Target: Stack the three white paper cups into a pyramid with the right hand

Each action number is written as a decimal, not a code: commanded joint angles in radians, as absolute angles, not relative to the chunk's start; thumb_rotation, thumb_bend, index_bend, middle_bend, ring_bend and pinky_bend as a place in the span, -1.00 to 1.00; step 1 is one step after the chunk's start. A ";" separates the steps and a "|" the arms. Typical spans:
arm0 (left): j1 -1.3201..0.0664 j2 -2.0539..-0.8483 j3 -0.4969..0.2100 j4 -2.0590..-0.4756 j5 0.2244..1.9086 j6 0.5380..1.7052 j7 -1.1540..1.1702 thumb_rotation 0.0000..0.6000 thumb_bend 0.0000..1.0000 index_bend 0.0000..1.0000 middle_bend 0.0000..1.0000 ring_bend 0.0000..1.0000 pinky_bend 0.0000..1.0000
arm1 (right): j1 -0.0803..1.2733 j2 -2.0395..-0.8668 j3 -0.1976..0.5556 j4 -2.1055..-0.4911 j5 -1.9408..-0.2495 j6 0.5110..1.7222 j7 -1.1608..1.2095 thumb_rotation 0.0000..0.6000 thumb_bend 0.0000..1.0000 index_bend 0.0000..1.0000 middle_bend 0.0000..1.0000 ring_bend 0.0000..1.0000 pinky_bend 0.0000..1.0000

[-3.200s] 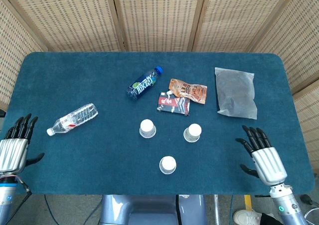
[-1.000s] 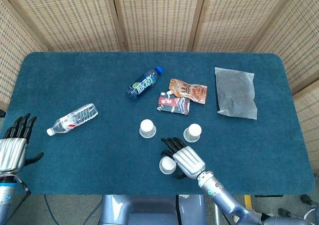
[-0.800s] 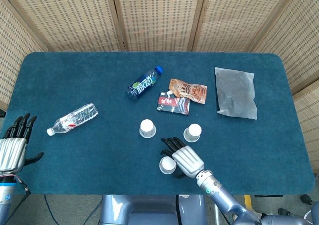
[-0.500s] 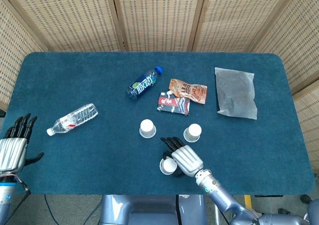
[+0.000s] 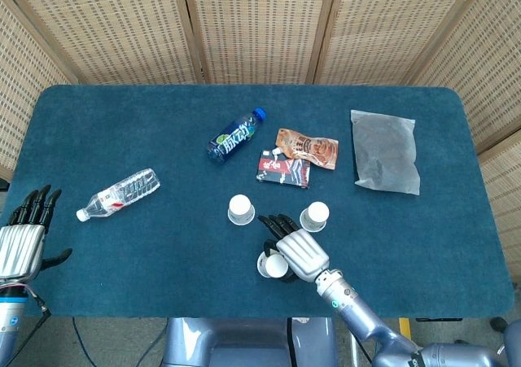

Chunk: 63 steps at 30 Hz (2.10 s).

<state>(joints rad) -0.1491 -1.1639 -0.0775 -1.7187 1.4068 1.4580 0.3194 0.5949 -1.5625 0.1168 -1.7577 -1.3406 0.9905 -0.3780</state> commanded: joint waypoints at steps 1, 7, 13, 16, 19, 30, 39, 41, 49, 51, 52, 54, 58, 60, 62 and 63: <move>-0.150 -1.164 -0.077 -1.719 1.407 1.457 0.319 1.00 -0.73 -0.96 -1.00 -1.00 -0.66 | 0.606 -1.558 0.132 -1.766 -1.319 0.989 -0.395 1.00 -0.70 0.07 -0.93 -1.00 -0.75; -0.151 -1.166 -0.077 -1.717 1.408 1.456 0.323 1.00 -0.73 -0.95 -1.00 -1.00 -0.65 | 0.646 -1.552 0.183 -1.775 -1.240 0.975 -0.449 1.00 -0.70 0.08 -0.92 -1.00 -0.75; -0.153 -1.168 -0.079 -1.714 1.400 1.453 0.324 1.00 -0.73 -0.95 -1.00 -1.00 -0.65 | 0.699 -1.554 0.241 -1.759 -1.158 0.963 -0.486 1.00 -0.70 0.08 -0.92 -1.00 -0.75; -0.154 -1.169 -0.080 -1.713 1.397 1.450 0.325 1.00 -0.73 -0.95 -1.00 -1.00 -0.65 | 0.723 -1.557 0.261 -1.742 -1.126 0.959 -0.491 1.00 -0.70 0.08 -0.91 -1.00 -0.75; -0.157 -1.170 -0.080 -1.711 1.391 1.443 0.330 1.00 -0.73 -0.95 -1.00 -1.00 -0.66 | 0.741 -1.558 0.272 -1.724 -1.100 0.950 -0.495 1.00 -0.70 0.08 -0.91 -1.00 -0.75; -0.163 -1.174 -0.081 -1.707 1.377 1.430 0.339 1.00 -0.73 -0.95 -1.00 -1.00 -0.65 | 0.811 -1.580 0.286 -1.620 -1.010 0.915 -0.498 1.00 -0.70 0.08 -0.91 -1.00 -0.75; -0.166 -1.174 -0.081 -1.707 1.370 1.426 0.343 1.00 -0.73 -0.95 -1.00 -1.00 -0.65 | 0.851 -1.587 0.279 -1.564 -0.967 0.900 -0.495 1.00 -0.70 0.08 -0.91 -1.00 -0.75; -0.167 -1.173 -0.081 -1.709 1.367 1.423 0.345 1.00 -0.73 -0.95 -1.00 -1.00 -0.65 | 0.855 -1.587 0.278 -1.559 -0.960 0.899 -0.490 1.00 -0.70 0.08 -0.91 -1.00 -0.75; -0.168 -1.171 -0.077 -1.712 1.370 1.421 0.344 1.00 -0.73 -0.95 -1.00 -1.00 -0.65 | 0.875 -1.599 0.262 -1.517 -0.935 0.892 -0.482 1.00 -0.70 0.08 -0.91 -1.00 -0.75; -0.168 -1.170 -0.077 -1.712 1.370 1.422 0.342 1.00 -0.73 -0.95 -1.00 -1.00 -0.65 | 0.878 -1.601 0.258 -1.509 -0.928 0.892 -0.483 1.00 -0.70 0.08 -0.91 -1.00 -0.75; -0.168 -1.170 -0.076 -1.712 1.371 1.422 0.340 1.00 -0.73 -0.95 -1.00 -1.00 -0.65 | 0.879 -1.601 0.255 -1.507 -0.923 0.891 -0.484 1.00 -0.70 0.08 -0.91 -1.00 -0.75; -0.168 -1.169 -0.076 -1.712 1.372 1.421 0.338 1.00 -0.73 -0.95 -1.00 -1.00 -0.65 | 0.882 -1.598 0.248 -1.507 -0.910 0.888 -0.490 1.00 -0.70 0.08 -0.92 -1.00 -0.75; -0.170 -1.170 -0.075 -1.712 1.372 1.419 0.340 1.00 -0.73 -0.95 -1.00 -1.00 -0.65 | 0.885 -1.594 0.238 -1.518 -0.901 0.892 -0.499 1.00 -0.70 -0.03 -0.98 -1.00 -0.78; -0.170 -1.170 -0.074 -1.713 1.375 1.420 0.340 1.00 -0.73 -0.95 -1.00 -1.00 -0.65 | 0.888 -1.591 0.236 -1.529 -0.894 0.892 -0.499 1.00 -0.70 -0.17 -1.00 -1.00 -0.79; -0.169 -1.170 -0.073 -1.714 1.377 1.421 0.341 1.00 -0.73 -0.95 -1.00 -1.00 -0.65 | 0.892 -1.587 0.234 -1.541 -0.889 0.893 -0.504 1.00 -0.70 -0.25 -1.00 -1.00 -0.80; -0.169 -1.170 -0.072 -1.715 1.378 1.422 0.342 1.00 -0.73 -0.95 -1.00 -1.00 -0.65 | 0.893 -1.586 0.233 -1.546 -0.888 0.897 -0.506 1.00 -0.70 -0.28 -1.00 -1.00 -0.80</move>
